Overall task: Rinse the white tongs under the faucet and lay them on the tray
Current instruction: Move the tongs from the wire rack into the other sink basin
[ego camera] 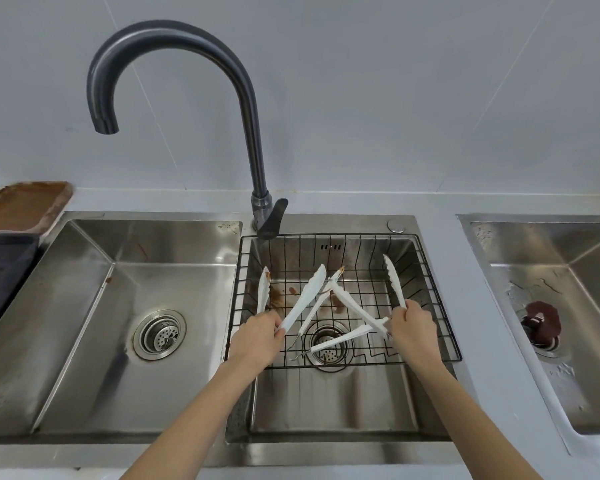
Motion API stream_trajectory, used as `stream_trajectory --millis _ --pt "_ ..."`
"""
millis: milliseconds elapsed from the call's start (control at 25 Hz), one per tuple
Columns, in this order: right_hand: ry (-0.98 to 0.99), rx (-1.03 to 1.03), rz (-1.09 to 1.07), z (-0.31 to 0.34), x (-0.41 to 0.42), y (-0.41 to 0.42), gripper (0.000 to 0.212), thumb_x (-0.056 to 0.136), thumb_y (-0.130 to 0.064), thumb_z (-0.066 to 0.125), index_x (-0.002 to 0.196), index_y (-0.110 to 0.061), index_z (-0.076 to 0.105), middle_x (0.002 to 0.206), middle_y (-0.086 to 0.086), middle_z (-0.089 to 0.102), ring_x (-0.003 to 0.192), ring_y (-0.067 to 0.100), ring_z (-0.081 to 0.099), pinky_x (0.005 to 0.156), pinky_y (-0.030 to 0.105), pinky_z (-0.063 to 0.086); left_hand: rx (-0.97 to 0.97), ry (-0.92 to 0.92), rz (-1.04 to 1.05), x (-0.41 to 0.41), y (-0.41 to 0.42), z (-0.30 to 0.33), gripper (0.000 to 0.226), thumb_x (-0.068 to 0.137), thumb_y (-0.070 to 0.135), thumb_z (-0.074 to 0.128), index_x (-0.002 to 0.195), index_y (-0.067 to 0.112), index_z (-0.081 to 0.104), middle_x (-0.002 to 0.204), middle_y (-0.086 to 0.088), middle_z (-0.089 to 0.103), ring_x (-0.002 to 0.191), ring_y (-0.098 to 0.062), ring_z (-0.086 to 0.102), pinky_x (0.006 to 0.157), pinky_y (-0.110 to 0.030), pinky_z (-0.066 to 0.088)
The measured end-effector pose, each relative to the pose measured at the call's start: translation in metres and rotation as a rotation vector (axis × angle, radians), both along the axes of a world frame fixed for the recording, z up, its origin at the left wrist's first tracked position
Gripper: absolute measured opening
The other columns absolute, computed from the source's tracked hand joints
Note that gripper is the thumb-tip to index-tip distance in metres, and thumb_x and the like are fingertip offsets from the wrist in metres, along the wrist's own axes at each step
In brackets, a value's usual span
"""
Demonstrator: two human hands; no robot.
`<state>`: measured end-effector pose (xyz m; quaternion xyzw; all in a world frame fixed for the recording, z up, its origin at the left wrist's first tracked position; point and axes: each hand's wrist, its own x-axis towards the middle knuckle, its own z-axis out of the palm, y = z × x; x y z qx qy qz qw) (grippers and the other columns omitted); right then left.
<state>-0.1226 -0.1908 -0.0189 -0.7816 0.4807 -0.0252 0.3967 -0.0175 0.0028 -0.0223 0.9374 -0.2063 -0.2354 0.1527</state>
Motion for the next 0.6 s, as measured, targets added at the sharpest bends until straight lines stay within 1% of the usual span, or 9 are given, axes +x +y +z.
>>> stream_trajectory --millis 120,160,240,320,400,480,520,600 --pt "-0.027 0.009 -0.024 0.011 -0.003 -0.008 0.021 0.094 -0.015 0.03 0.095 -0.003 0.047 0.11 0.029 0.056 0.088 0.04 0.058 0.071 0.044 0.052 0.023 -0.007 -0.007 -0.002 0.001 -0.002 0.022 0.093 0.022 0.047 0.108 0.014 0.06 0.109 -0.004 0.066 0.078 -0.016 0.05 0.07 -0.029 0.044" --pt "-0.034 0.018 -0.033 0.015 -0.003 -0.008 0.018 0.094 -0.014 0.03 0.093 -0.004 0.045 0.109 0.029 0.057 0.082 0.038 0.059 0.063 0.04 0.053 0.025 -0.003 -0.004 -0.002 0.0 -0.002 0.022 0.093 0.022 0.047 0.108 0.015 0.061 0.11 -0.004 0.066 0.078 -0.016 0.05 0.071 -0.029 0.044" --pt "-0.054 0.041 -0.034 0.02 -0.003 -0.006 0.019 0.095 -0.012 0.03 0.096 -0.003 0.047 0.11 0.028 0.057 0.065 0.024 0.056 0.043 0.025 0.046 0.025 0.011 0.003 -0.002 -0.001 -0.002 0.022 0.093 0.022 0.047 0.109 0.015 0.061 0.111 -0.003 0.066 0.079 -0.016 0.052 0.07 -0.029 0.044" --pt "-0.083 0.064 -0.029 0.021 0.0 -0.001 0.021 0.096 -0.012 0.03 0.1 -0.003 0.048 0.113 0.027 0.056 0.057 0.015 0.053 0.032 0.014 0.041 0.022 0.024 0.01 -0.002 0.0 -0.001 0.023 0.093 0.02 0.047 0.11 0.017 0.061 0.111 -0.003 0.067 0.084 -0.019 0.057 0.071 -0.029 0.045" --pt "-0.103 0.077 -0.022 0.022 0.004 0.005 0.023 0.096 -0.013 0.03 0.103 -0.004 0.05 0.114 0.026 0.055 0.055 0.013 0.053 0.029 0.009 0.039 0.019 0.035 0.012 -0.002 0.001 0.0 0.025 0.093 0.018 0.046 0.113 0.017 0.06 0.112 -0.003 0.067 0.095 -0.023 0.062 0.072 -0.028 0.045" --pt "-0.12 0.089 -0.007 0.023 0.008 0.013 0.021 0.096 -0.012 0.03 0.099 -0.007 0.049 0.109 0.025 0.056 0.054 0.012 0.054 0.031 0.009 0.041 0.016 0.047 0.013 -0.003 0.002 0.001 0.027 0.092 0.016 0.044 0.115 0.018 0.059 0.114 -0.004 0.066 0.1 -0.024 0.063 0.076 -0.029 0.047" --pt "-0.136 0.098 0.001 0.025 0.01 0.017 0.019 0.096 -0.012 0.029 0.096 -0.008 0.048 0.101 0.023 0.057 0.054 0.012 0.054 0.032 0.009 0.042 0.013 0.048 0.015 -0.003 0.003 0.001 0.028 0.092 0.015 0.043 0.115 0.018 0.059 0.114 -0.004 0.066 0.101 -0.025 0.063 0.078 -0.031 0.049" --pt "-0.168 0.133 0.017 0.03 0.014 0.027 0.019 0.096 -0.01 0.029 0.096 -0.008 0.048 0.081 0.012 0.056 0.054 0.011 0.052 0.033 0.008 0.043 0.015 0.043 0.016 0.0 0.003 0.002 0.028 0.092 0.016 0.043 0.114 0.018 0.06 0.114 -0.006 0.067 0.101 -0.026 0.063 0.081 -0.032 0.05"
